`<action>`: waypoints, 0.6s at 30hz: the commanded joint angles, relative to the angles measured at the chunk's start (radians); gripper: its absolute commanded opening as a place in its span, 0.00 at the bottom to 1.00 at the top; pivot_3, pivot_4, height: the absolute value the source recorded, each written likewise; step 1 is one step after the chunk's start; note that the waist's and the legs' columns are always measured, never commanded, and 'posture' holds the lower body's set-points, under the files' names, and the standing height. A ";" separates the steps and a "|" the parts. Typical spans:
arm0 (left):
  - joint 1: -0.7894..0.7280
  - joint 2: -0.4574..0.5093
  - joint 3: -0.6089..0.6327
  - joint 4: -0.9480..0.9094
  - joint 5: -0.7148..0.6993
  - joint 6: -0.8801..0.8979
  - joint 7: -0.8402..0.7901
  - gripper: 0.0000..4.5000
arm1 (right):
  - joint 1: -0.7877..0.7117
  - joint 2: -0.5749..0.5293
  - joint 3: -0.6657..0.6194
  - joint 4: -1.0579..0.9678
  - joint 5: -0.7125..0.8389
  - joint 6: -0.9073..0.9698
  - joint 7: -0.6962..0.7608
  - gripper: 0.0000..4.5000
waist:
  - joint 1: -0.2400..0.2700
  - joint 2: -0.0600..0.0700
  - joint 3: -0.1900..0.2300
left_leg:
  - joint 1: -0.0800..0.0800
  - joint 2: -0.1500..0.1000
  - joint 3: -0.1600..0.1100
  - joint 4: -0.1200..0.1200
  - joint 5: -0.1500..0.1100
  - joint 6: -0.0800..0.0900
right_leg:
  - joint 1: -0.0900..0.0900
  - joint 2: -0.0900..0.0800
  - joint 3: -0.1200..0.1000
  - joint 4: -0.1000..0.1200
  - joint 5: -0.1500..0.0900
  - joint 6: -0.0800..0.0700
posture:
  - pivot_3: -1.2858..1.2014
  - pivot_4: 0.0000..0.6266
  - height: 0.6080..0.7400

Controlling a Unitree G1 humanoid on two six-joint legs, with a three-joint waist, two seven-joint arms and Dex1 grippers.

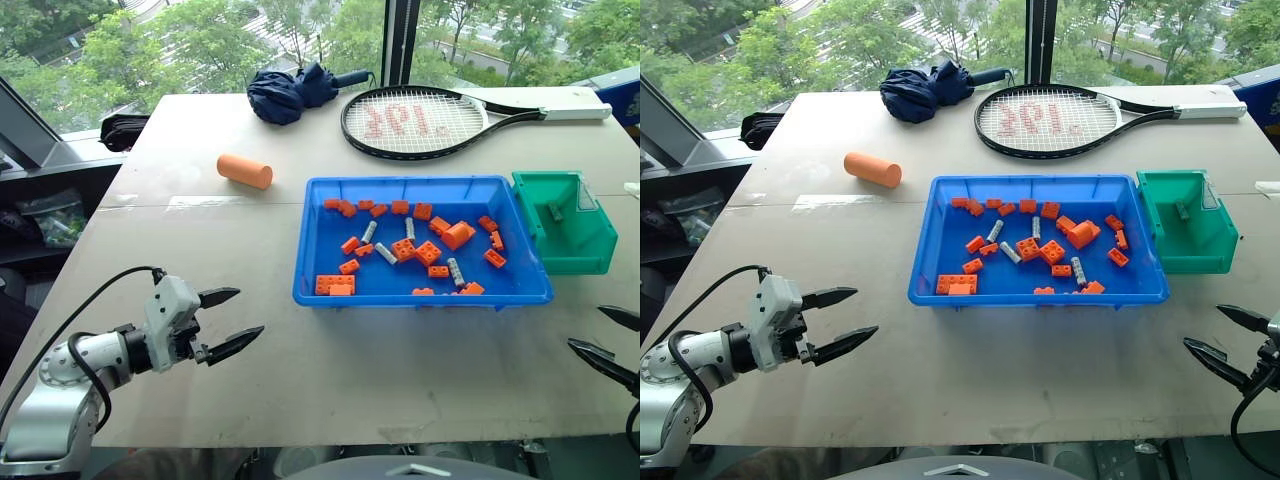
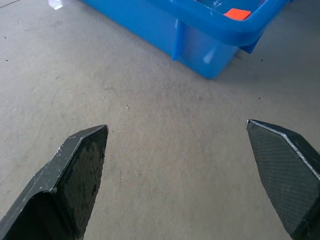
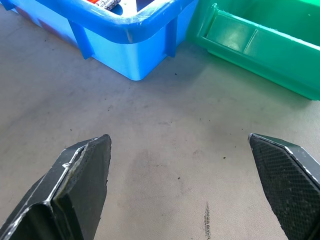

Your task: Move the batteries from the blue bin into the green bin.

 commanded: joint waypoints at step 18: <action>-0.023 0.041 0.052 0.023 -0.083 -0.018 -0.119 1.00 | 0.028 -0.084 -0.085 -0.150 0.076 0.129 0.027 0.98 | 0.000 0.001 0.000 | 0.000 0.000 0.000 0.000 0.000 0.000 | 0.000 0.000 0.000 0.000 0.000 0.000 | 0.52 0.24 1.00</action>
